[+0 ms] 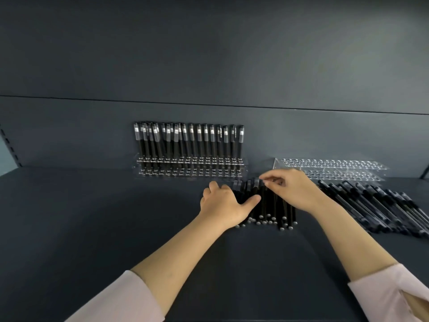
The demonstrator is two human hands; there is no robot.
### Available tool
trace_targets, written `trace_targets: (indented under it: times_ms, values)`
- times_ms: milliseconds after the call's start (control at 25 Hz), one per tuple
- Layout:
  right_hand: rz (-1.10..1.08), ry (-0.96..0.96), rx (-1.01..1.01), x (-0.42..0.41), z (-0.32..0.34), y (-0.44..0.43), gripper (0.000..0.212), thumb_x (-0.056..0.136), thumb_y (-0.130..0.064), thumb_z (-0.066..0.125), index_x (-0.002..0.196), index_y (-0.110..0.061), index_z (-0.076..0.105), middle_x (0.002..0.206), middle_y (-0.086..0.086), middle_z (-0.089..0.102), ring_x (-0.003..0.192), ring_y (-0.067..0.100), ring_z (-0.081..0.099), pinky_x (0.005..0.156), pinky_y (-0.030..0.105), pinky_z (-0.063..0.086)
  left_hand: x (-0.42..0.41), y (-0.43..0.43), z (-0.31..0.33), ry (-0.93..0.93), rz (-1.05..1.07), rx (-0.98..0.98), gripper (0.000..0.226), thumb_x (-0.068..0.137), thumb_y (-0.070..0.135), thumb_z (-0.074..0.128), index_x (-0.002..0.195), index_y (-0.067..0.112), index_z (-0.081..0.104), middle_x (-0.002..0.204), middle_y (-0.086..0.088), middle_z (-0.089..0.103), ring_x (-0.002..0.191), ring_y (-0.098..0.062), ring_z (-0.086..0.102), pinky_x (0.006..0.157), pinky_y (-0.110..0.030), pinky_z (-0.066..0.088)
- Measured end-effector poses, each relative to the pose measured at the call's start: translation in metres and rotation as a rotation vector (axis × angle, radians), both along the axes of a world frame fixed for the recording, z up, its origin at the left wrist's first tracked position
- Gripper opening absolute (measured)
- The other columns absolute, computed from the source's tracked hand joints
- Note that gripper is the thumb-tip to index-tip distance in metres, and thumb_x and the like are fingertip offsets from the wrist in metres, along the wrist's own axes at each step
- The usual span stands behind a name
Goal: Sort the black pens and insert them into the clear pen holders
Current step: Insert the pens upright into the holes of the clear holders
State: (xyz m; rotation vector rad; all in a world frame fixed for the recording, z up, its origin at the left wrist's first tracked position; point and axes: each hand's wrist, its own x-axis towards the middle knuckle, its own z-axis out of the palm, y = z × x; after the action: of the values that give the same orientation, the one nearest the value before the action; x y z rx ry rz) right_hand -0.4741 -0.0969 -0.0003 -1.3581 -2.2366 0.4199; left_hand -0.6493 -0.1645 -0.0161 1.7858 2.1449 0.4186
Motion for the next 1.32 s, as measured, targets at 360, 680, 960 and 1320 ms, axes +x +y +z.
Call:
trace_targets:
  times_ms: [360,680,960,1320]
  values:
    - [0.024,0.159,-0.031,0.003,-0.005,0.011,0.023,0.098,-0.014,0.05,0.108,-0.02,0.07,0.097,-0.008,0.071,0.096,0.005,0.061,0.076,0.007,0.038,0.023,0.012,0.01,-0.078,0.131,-0.138,0.109,0.076,0.075,0.057,0.15,0.004,0.02,0.154,-0.013,0.026,0.142,-0.034,0.024,0.112,-0.043,0.032]
    - [-0.016,0.185,-0.041,0.0,-0.007,0.013,0.023,0.098,-0.016,0.048,0.105,-0.022,0.07,0.093,-0.011,0.07,0.092,0.003,0.059,0.07,0.002,0.035,0.026,0.011,0.01,-0.198,0.157,-0.124,0.095,0.08,0.063,0.063,0.147,0.006,0.027,0.149,-0.01,0.035,0.138,-0.031,0.031,0.11,-0.042,0.036]
    - [-0.031,0.183,-0.047,0.0,-0.004,0.01,0.024,0.099,-0.017,0.048,0.106,-0.021,0.07,0.094,-0.009,0.071,0.087,0.0,0.059,0.066,0.0,0.035,0.027,0.006,0.013,-0.433,0.153,-0.046,0.073,0.088,0.039,0.068,0.138,0.005,0.028,0.127,-0.008,0.051,0.103,-0.021,0.055,0.073,-0.028,0.049]
    - [-0.057,0.219,-0.049,-0.002,-0.001,0.003,0.024,0.098,-0.017,0.049,0.109,-0.021,0.07,0.101,-0.009,0.069,0.094,0.006,0.06,0.079,0.015,0.039,0.008,0.003,0.018,-0.596,0.163,0.01,0.018,0.089,0.02,0.065,0.093,0.008,0.053,0.072,-0.001,0.052,0.058,-0.012,0.048,0.05,-0.022,0.038]
